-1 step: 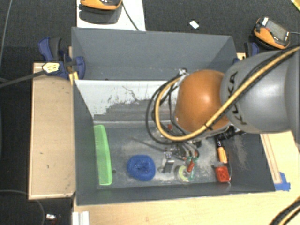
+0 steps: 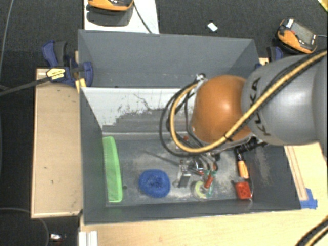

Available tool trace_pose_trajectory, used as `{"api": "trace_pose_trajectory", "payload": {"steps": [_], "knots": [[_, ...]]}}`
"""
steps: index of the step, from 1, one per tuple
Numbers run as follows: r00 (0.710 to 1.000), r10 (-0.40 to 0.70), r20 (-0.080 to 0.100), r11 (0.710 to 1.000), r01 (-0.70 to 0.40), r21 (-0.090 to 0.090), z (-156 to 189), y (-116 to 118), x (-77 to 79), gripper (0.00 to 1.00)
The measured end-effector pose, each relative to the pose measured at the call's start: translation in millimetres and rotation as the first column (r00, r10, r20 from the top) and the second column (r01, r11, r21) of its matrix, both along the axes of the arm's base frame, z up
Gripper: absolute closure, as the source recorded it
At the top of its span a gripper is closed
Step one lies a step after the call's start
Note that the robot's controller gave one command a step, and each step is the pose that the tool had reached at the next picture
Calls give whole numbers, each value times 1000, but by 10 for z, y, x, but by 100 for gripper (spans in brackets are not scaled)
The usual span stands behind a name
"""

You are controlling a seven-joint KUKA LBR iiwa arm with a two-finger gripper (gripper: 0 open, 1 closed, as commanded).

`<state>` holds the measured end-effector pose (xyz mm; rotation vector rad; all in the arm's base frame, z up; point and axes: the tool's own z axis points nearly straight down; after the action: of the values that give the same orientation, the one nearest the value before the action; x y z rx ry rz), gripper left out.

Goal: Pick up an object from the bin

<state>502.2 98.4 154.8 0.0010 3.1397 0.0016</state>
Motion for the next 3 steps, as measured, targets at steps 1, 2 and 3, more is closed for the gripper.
{"api": "trace_pose_trajectory", "payload": {"steps": [1,2,3], "knots": [[997,78,-1,997,-78,1,-860,598,-227,0],[988,-153,11,988,153,2,-101,776,-192,0],[995,-104,-6,995,104,-1,-564,586,-242,0]]}}
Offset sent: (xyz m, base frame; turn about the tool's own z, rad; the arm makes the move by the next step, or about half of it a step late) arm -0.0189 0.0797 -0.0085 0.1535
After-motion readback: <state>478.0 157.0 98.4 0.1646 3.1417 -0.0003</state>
